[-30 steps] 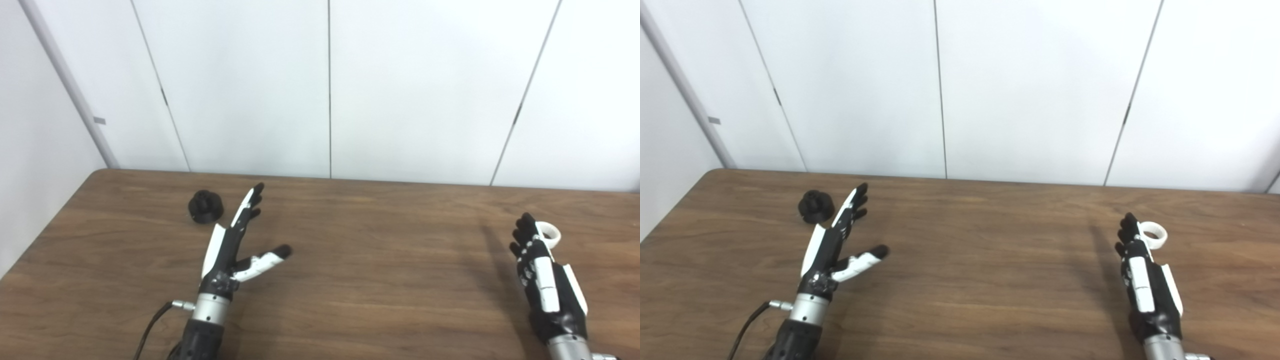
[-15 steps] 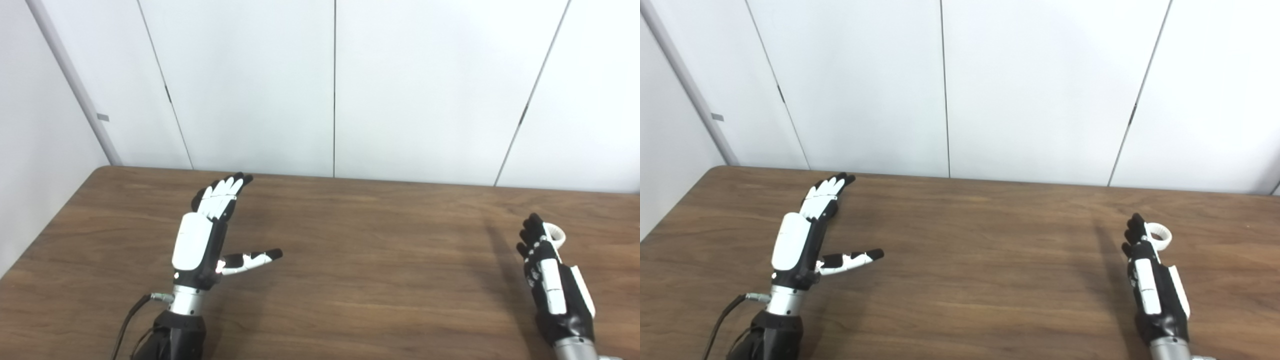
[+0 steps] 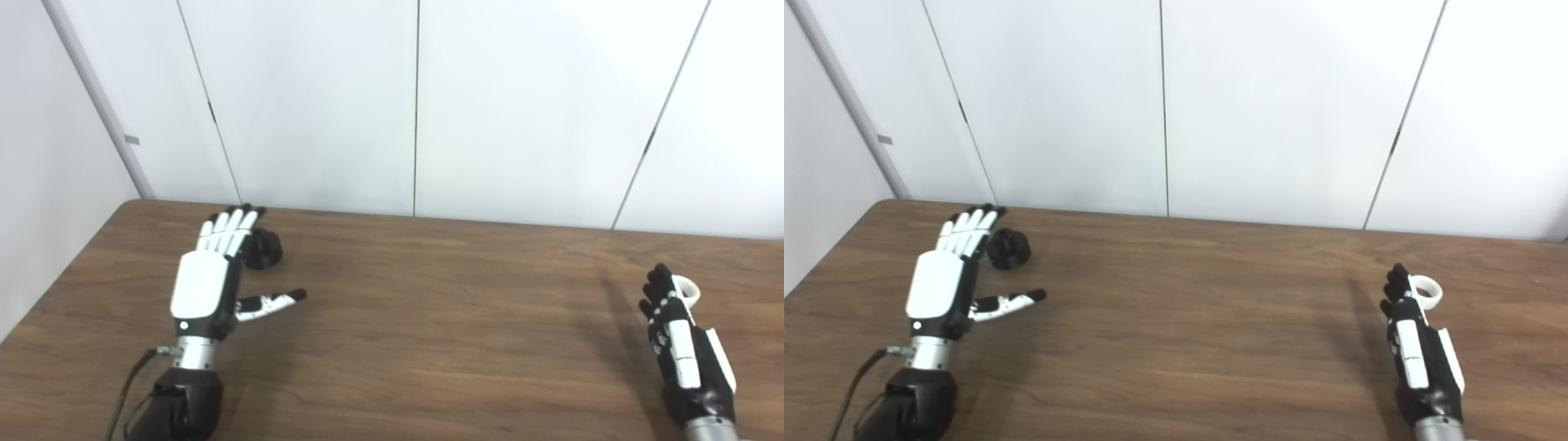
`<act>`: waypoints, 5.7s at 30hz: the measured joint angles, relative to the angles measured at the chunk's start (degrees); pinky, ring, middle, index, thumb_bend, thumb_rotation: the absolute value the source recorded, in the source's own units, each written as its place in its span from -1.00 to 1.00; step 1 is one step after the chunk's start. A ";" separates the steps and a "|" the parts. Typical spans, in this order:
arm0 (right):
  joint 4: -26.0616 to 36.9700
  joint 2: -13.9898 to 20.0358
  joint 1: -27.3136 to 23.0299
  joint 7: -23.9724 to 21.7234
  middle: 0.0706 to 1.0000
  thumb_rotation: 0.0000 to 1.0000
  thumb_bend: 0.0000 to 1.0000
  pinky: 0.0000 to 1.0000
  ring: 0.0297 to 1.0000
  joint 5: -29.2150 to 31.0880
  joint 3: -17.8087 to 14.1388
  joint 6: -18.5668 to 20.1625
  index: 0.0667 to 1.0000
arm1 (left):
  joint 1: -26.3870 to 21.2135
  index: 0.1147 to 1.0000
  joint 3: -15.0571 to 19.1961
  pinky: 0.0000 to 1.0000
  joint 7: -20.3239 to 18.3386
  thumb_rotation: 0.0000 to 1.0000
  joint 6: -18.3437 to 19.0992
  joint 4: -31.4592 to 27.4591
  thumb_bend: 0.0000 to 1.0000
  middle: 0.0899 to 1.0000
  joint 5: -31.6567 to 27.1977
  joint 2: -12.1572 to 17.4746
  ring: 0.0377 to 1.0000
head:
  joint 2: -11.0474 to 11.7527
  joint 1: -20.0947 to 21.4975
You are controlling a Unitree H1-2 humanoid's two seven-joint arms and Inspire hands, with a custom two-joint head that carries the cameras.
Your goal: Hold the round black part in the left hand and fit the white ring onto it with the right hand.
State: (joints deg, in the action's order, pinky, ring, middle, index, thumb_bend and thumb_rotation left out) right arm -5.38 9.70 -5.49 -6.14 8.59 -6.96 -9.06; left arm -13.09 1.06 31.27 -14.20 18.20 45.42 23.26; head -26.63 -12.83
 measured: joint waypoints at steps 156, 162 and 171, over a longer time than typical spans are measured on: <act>1.99 1.03 1.64 -0.86 1.00 0.79 0.20 1.00 1.00 1.24 -0.55 0.09 1.00 | -19.95 0.62 -13.25 1.00 -28.95 -0.14 5.93 24.87 1.00 0.85 -13.43 11.16 0.97 | -2.02 -2.81; 2.36 1.02 1.97 -0.86 1.00 0.79 0.22 1.00 1.00 1.24 -0.51 0.11 1.00 | -20.67 0.61 -13.51 1.00 -28.97 -0.15 6.13 25.72 1.00 0.85 -13.64 10.98 0.97 | -2.11 -2.46; 2.64 1.01 2.22 -0.85 1.00 0.79 0.20 1.00 1.00 1.10 -0.52 0.12 1.00 | -21.01 0.59 -13.58 1.00 -28.97 -0.19 6.05 25.72 1.00 0.83 -13.72 10.80 0.97 | -2.11 -2.55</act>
State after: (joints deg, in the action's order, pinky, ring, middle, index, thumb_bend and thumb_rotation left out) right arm -2.74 10.71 -3.27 -6.98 9.69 -7.48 -8.94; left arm -34.10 -12.52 2.30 -8.15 43.92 31.70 34.06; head -28.74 -15.38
